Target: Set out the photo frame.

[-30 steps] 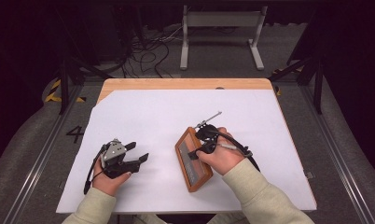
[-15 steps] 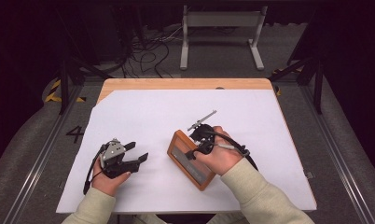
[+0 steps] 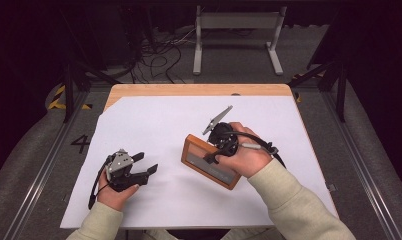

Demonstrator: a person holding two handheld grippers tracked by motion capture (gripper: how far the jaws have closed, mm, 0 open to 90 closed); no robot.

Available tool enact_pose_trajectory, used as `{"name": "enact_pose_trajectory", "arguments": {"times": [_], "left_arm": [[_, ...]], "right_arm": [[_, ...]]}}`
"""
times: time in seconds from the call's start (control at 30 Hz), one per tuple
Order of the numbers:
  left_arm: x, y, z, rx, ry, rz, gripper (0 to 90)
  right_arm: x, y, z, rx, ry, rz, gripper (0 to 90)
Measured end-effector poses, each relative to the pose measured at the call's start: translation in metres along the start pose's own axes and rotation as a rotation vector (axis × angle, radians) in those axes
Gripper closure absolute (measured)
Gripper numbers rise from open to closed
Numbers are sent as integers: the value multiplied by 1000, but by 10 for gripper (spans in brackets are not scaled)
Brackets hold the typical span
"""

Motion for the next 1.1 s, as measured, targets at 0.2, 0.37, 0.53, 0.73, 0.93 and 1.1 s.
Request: {"name": "enact_pose_trajectory", "arguments": {"times": [0.2,0.37,0.53,0.73,0.93,1.1], "left_arm": [[2,-2,5,-16,4,8,318],[4,-3,8,-23,3,9,318],[6,-4,11,-32,4,17,318],[8,-5,13,-37,3,22,318],[8,-4,13,-37,4,25,317],[8,-4,13,-36,2,21,317]], "right_arm": [[-11,4,11,-29,-34,161,712],[-15,9,7,-72,-81,300,713],[-16,14,-3,-93,-109,378,713],[-11,26,-22,-108,-178,429,712],[-7,29,-32,-125,-204,423,712],[-5,31,-44,-136,-212,403,711]]}}
Point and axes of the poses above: each handheld gripper's, and its own axes: z roughly backward along the jaws, x roughly out of its underside, y roughly to its right, the point moved 6 cm from there along -z, roughly forward along the jaws, and after that the axes turned 10 degrees about -z, right-handed, at the moved point
